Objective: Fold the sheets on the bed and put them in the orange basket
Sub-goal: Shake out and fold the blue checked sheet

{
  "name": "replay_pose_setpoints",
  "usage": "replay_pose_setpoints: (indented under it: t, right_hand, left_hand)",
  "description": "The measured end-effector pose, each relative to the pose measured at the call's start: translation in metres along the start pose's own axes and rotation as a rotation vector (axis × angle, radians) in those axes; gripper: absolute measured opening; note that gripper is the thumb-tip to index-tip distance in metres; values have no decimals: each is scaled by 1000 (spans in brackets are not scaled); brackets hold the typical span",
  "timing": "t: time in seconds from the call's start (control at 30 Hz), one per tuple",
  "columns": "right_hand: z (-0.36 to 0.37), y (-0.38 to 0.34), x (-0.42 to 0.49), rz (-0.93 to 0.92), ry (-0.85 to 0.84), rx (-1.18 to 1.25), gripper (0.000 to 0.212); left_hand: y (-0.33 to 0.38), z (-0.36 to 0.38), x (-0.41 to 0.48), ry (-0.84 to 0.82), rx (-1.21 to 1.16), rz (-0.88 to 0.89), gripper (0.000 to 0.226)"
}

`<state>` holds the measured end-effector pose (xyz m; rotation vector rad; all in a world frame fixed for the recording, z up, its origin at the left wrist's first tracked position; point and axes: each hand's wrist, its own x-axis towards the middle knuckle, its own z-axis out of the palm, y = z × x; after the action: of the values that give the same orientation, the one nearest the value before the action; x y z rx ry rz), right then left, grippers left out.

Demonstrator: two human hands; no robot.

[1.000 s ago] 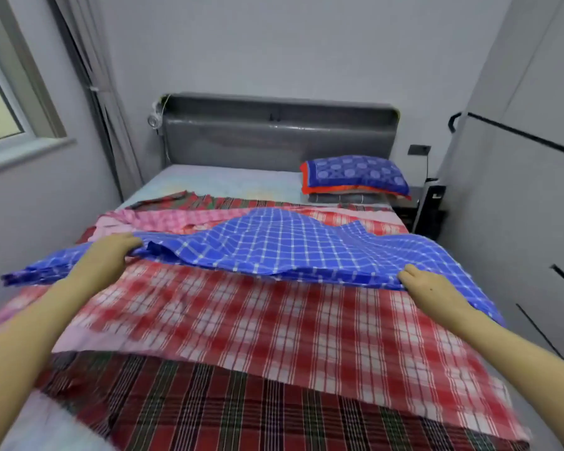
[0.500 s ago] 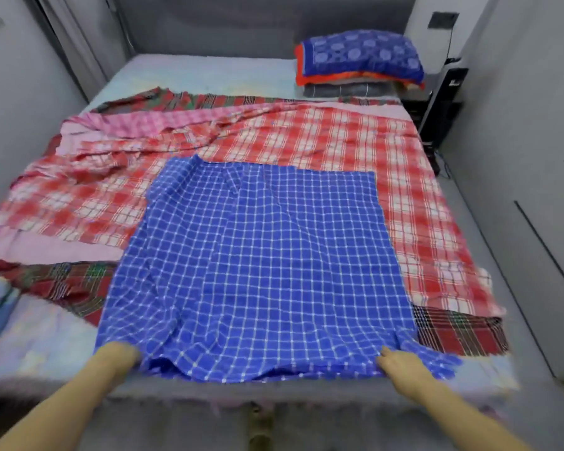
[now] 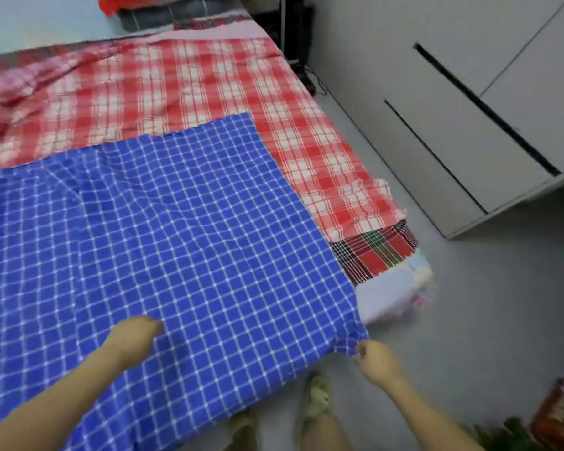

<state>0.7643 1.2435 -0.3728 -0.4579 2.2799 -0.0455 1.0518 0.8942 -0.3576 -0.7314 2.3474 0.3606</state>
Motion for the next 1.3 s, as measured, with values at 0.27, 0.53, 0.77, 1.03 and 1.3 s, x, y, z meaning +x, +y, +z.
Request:
replay_pose_setpoints:
  t: [0.27, 0.53, 0.77, 1.03, 1.3]
  right_hand:
    - [13, 24, 91, 210, 264, 606, 54]
    - [57, 22, 105, -86, 582, 233, 8]
    - [113, 19, 64, -459, 409, 130, 24]
    - [95, 46, 105, 196, 505, 720, 22]
    - [93, 70, 125, 41, 316, 835, 24]
  left_hand:
    - [175, -28, 129, 214, 121, 440, 36]
    - [297, -34, 225, 350, 239, 929, 66]
    - [281, -30, 239, 206, 448, 1092, 26]
    - [263, -39, 230, -70, 443, 901, 30]
    - [317, -49, 269, 72, 679, 911, 41]
